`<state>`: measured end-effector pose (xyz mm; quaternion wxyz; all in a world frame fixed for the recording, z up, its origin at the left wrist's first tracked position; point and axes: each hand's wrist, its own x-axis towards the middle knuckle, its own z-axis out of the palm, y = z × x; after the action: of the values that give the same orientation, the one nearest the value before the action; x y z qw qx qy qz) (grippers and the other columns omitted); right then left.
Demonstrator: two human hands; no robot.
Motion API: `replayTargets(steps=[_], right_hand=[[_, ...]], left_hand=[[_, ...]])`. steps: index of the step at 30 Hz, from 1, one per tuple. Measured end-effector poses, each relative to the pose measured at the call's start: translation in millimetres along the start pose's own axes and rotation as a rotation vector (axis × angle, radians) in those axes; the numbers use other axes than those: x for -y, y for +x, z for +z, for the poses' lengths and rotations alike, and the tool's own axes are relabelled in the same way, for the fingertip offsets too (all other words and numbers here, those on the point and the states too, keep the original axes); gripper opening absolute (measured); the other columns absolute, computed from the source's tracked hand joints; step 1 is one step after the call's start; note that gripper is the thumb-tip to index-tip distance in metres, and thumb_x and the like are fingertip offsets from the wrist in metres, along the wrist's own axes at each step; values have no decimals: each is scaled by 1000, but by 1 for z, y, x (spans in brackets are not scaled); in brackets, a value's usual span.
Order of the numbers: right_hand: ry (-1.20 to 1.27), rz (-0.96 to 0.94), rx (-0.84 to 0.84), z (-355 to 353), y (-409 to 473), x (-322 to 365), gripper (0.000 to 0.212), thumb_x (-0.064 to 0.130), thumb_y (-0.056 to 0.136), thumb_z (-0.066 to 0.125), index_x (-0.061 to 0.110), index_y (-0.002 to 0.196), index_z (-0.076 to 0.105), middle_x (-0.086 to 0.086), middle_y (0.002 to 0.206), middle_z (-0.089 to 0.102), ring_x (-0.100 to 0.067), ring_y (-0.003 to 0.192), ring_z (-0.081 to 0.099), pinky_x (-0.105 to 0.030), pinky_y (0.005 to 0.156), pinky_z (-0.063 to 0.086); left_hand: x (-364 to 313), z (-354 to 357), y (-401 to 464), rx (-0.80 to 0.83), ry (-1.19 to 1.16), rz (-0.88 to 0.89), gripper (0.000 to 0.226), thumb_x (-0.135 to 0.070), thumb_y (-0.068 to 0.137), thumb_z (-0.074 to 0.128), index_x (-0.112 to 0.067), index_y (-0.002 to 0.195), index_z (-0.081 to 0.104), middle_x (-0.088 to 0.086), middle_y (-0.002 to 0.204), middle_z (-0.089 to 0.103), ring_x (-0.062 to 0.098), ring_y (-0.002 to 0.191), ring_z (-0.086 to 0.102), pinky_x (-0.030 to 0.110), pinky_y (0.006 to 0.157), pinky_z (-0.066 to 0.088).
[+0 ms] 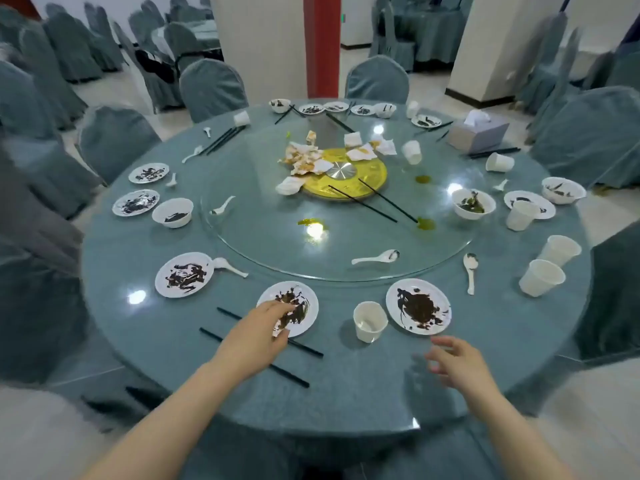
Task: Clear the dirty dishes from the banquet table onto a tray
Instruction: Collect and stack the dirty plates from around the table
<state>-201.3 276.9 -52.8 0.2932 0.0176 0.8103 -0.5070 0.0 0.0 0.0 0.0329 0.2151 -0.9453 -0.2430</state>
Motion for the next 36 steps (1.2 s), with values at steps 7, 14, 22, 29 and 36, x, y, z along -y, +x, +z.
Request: replayTargets(steps=[7,14,22,29,36], right_hand=[[384,208,-16,1,51,-17,27,16,94,56,10,113,38,-23,87,66,-21,45,65,-23,41,51],[309,236,-60,2,79,-12,31,34,92,58,7,105,51,-17,75,72,-28,54,68,-25,47,51],[208,227,-105,2,90,-16,26,26,91,59,3,98,50,-14,62,71,-27,48,68,-21,36,46],[233,209,-96,-1,85,-18,9,13,93,52,4,93,49,-17,71,71,-25,49,68,-21,36,48],[258,145,-39,-3,67,-8,15,6,92,48,9,106,53,-8,59,70,-14,41,61,-19,36,44]], left_hand=[[24,43,34,90,-91,-418,47,-16,88,56,-20,133,44,-2,99,63,19,89,59,29,80,44],[52,68,65,-23,-239,-817,46,-29,89,56,-12,123,28,17,92,67,32,65,68,38,68,55],[71,71,80,-27,-393,-944,27,-14,90,53,-8,109,35,16,63,66,24,42,57,26,39,42],[64,63,67,-145,-633,-934,27,-7,95,41,-4,122,36,21,66,65,22,38,57,19,33,36],[47,39,34,-345,-905,-925,39,-7,96,41,-18,133,35,14,57,66,17,38,62,18,33,44]])
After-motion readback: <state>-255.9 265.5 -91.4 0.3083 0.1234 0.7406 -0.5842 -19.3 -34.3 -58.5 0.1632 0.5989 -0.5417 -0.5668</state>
